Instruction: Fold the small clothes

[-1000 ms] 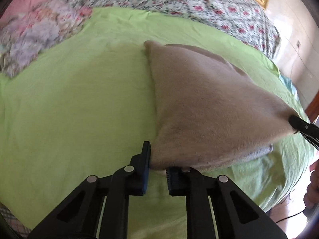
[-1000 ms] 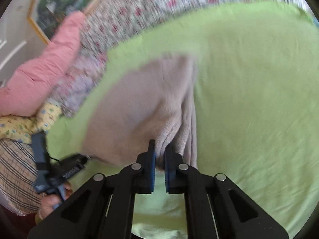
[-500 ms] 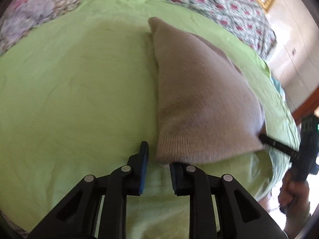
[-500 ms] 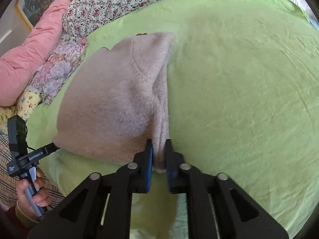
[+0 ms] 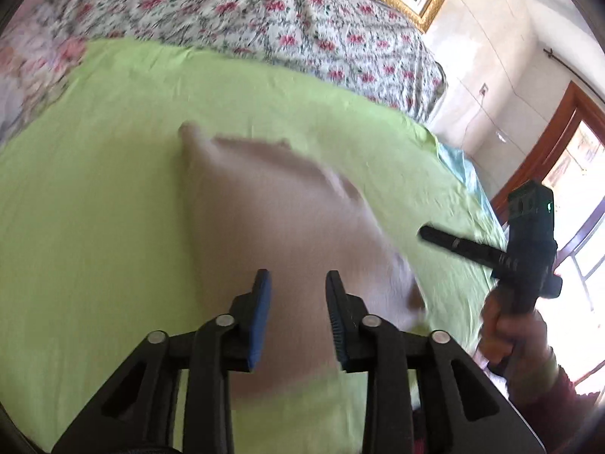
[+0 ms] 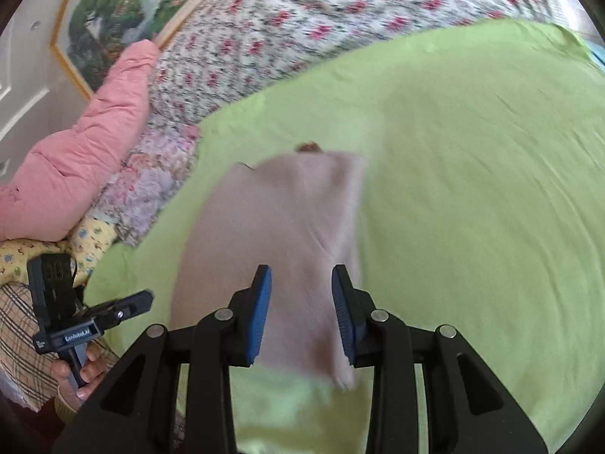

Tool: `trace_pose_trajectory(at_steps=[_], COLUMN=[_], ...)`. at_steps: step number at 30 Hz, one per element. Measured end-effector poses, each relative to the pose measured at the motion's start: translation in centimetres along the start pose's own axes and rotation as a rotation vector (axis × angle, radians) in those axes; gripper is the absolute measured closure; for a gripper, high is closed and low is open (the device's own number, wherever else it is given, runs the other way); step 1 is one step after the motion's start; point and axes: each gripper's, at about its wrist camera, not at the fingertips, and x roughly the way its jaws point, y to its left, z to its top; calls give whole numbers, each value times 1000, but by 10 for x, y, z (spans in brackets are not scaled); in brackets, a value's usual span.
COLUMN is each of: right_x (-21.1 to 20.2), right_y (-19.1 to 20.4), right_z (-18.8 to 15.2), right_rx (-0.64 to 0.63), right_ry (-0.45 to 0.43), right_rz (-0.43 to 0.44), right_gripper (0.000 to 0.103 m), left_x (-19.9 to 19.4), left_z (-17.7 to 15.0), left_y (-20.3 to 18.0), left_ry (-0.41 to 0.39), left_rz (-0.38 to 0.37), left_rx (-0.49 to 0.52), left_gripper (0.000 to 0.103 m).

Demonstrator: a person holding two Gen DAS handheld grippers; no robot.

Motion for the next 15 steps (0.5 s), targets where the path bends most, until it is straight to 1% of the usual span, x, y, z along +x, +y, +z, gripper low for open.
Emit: trace_pose_trajectory(at_steps=[2, 3, 5, 6, 7, 8, 9, 10, 11, 13, 15], right_x=[21, 30, 47, 57, 66, 74, 79, 87, 97, 120, 127], right_y=[6, 7, 9, 9, 9, 8, 6, 4, 0, -10, -16], right_z=[12, 17, 26, 29, 31, 32, 32, 33, 33, 31, 29], right_rx=[1, 1, -9, -13, -16, -17, -18, -18, -19, -11, -21], right_ry=[16, 30, 52, 71, 88, 99, 106, 118, 137, 205, 181], right_rz=[8, 18, 9, 6, 3, -2, -9, -27, -55, -90, -86], right_gripper=[69, 69, 69, 69, 69, 69, 69, 69, 69, 69, 71], left_x=[21, 33, 55, 62, 66, 72, 79, 86, 94, 98, 99], left_z=[19, 28, 37, 40, 42, 42, 42, 40, 38, 31, 29], left_y=[4, 7, 13, 18, 23, 27, 32, 39, 46, 54, 55], left_ry=[25, 35, 80, 85, 86, 96, 113, 132, 144, 137, 131], left_rz=[-13, 3, 30, 50, 53, 70, 100, 122, 109, 69, 72], left_rx=[-6, -23, -31, -39, -42, -40, -37, -40, -48, -65, -47], left_gripper=[71, 71, 73, 76, 77, 79, 88, 92, 93, 93, 93])
